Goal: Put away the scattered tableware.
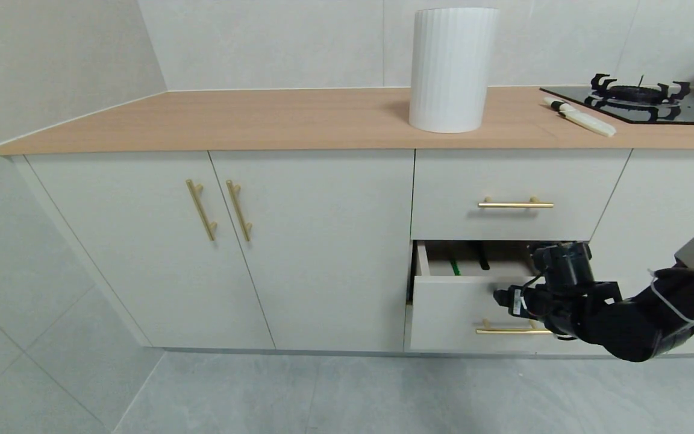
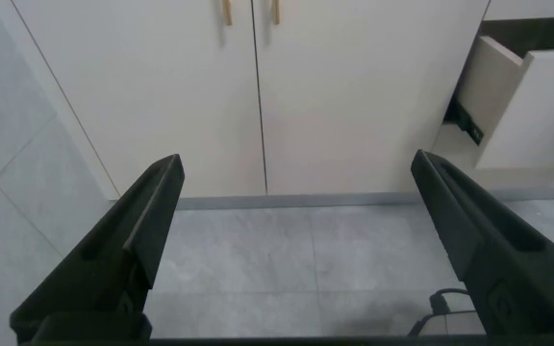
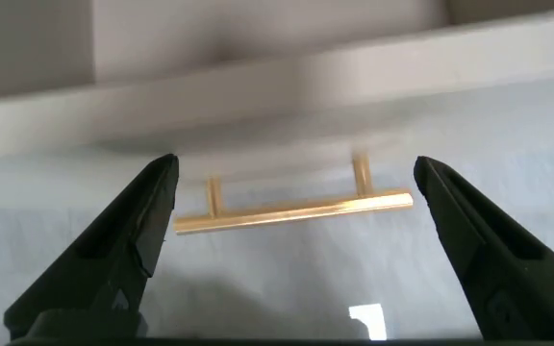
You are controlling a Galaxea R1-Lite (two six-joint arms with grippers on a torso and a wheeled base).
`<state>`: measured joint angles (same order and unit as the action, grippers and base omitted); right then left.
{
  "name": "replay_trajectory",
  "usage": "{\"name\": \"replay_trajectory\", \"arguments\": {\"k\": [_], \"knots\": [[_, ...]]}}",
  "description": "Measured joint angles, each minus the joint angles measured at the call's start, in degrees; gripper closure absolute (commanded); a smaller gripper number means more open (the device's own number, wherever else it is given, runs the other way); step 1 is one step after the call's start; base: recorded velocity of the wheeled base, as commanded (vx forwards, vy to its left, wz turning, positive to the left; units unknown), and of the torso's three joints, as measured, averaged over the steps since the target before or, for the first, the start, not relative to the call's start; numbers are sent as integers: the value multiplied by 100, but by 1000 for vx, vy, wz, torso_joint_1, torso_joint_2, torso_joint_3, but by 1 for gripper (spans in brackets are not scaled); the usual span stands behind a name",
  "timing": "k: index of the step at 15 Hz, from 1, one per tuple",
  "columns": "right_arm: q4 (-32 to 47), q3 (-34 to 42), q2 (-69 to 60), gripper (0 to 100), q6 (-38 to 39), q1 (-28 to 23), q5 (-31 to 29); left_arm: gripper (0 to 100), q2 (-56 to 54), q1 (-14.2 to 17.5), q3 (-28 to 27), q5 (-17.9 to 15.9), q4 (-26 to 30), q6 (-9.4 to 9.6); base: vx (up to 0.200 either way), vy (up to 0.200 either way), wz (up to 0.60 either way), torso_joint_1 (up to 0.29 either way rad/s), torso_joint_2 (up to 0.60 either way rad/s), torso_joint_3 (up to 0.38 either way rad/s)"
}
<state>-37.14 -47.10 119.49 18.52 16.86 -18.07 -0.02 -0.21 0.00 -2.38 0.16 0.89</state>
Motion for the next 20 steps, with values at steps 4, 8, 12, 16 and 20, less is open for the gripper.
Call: {"name": "replay_trajectory", "arguments": {"k": [4, 8, 12, 16, 20], "knots": [[-1146, -254, 614, 0, -46, -40, -16, 0, 0, 5, 0, 2, 2, 0, 0, 0, 0, 0, 0, 0], [-1746, -463, 1185, 0, -13, -99, -33, 0, 0, 2, 0, 0, 2, 0, 0, 0, 0, 0, 0, 0], [-1827, -863, 1488, 0, 516, -173, -45, 0, 0, 2, 0, 2, 2, 0, 0, 0, 0, 0, 0, 0], [-1838, -1356, 1769, 0, 758, -315, -155, 0, 0, 2, 0, 2, 2, 0, 0, 0, 0, 0, 0, 0], [-1841, -1880, 2009, 0, 1011, -396, -563, 0, 0, 2, 0, 2, 0, 0, 0, 0, 0, 0, 0, 0]]}}
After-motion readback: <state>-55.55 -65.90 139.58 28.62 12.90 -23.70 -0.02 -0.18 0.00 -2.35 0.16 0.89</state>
